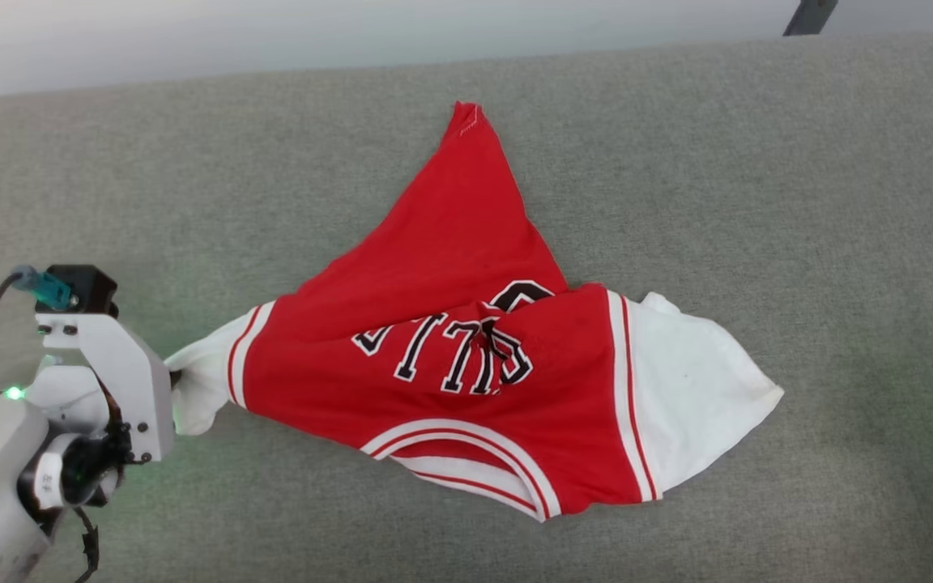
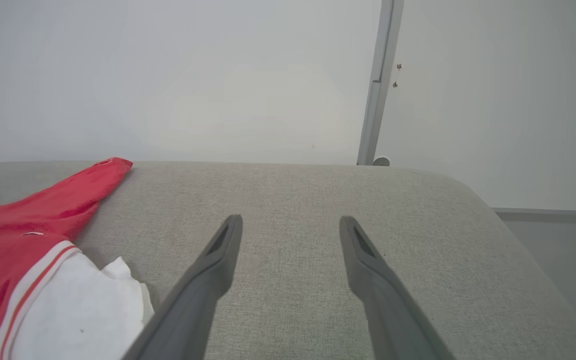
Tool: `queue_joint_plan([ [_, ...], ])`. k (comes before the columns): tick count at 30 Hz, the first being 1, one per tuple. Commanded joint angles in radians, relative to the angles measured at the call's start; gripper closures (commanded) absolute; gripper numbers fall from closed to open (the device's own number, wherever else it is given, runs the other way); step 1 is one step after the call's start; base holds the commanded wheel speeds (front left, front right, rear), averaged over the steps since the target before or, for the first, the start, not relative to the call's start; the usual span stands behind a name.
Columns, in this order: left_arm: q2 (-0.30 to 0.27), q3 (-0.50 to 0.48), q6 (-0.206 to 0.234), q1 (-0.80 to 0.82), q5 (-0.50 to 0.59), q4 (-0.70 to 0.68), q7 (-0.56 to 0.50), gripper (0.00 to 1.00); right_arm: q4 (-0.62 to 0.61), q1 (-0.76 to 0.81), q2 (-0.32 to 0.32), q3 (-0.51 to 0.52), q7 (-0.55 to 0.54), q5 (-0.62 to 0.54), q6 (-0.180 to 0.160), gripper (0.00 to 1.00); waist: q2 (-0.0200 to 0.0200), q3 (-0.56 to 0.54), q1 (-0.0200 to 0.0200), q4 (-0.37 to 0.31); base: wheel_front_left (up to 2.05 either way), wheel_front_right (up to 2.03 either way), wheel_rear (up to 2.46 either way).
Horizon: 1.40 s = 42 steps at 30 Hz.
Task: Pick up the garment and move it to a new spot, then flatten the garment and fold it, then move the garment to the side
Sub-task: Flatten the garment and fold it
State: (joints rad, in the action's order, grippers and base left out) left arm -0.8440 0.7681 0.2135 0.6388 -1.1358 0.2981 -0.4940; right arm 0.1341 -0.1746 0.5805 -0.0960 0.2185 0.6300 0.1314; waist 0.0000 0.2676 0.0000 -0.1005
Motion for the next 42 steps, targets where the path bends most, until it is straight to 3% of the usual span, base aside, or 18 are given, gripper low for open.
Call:
queue_joint_plan([
  [1,0.007,0.002,-0.008,0.007,0.013,0.021,0.015,0.19,-0.006,-0.006,0.002,-0.012,-0.006,-0.006,-0.001,0.00,0.0000,-0.012,0.0000,0.011,0.00,0.00,0.00],
  [2,0.009,0.002,-0.012,0.007,0.020,0.031,0.031,0.00,-0.010,-0.004,0.005,-0.022,-0.012,-0.007,-0.001,0.00,0.0000,-0.017,0.0000,0.017,0.00,0.00,0.00],
  [9,0.024,-0.034,0.002,-0.034,0.044,0.024,0.195,0.00,-0.045,0.009,0.064,-0.112,-0.073,-0.048,-0.001,0.00,0.0000,-0.056,0.0000,0.060,0.00,0.00,0.00],
  [15,0.056,-0.081,0.029,-0.123,0.086,-0.076,0.444,0.00,-0.112,0.003,0.168,-0.235,-0.144,-0.065,-0.001,0.00,0.0000,-0.067,0.0000,0.110,0.00,0.00,0.00],
  [20,0.134,-0.104,0.049,-0.218,0.138,-0.134,0.696,0.00,-0.221,-0.003,0.334,-0.424,-0.247,-0.005,-0.002,0.00,0.0000,-0.065,0.0000,0.160,0.00,0.00,0.00],
  [26,0.264,-0.195,0.056,-0.310,0.239,-0.187,0.759,0.00,-0.359,-0.043,0.547,-0.628,-0.394,0.073,-0.001,0.00,0.0000,-0.034,0.0000,0.216,0.00,0.00,0.00],
  [29,0.352,-0.298,0.029,-0.371,0.315,-0.218,0.759,0.00,-0.400,-0.093,0.603,-0.720,-0.446,0.048,-0.001,0.00,0.0000,-0.010,0.0000,0.241,0.00,0.00,0.00],
  [34,0.488,-0.416,-0.058,-0.429,0.414,-0.215,0.760,0.00,-0.371,-0.183,0.592,-0.836,-0.446,0.045,-0.001,0.00,0.0000,0.028,0.0000,0.289,0.00,0.00,0.00],
  [42,0.609,-0.552,-0.180,-0.442,0.526,-0.167,0.758,0.00,-0.225,-0.286,0.575,-1.018,-0.388,0.018,-0.003,0.00,0.0000,0.077,0.0000,0.330,0.00,0.00,0.00],
])
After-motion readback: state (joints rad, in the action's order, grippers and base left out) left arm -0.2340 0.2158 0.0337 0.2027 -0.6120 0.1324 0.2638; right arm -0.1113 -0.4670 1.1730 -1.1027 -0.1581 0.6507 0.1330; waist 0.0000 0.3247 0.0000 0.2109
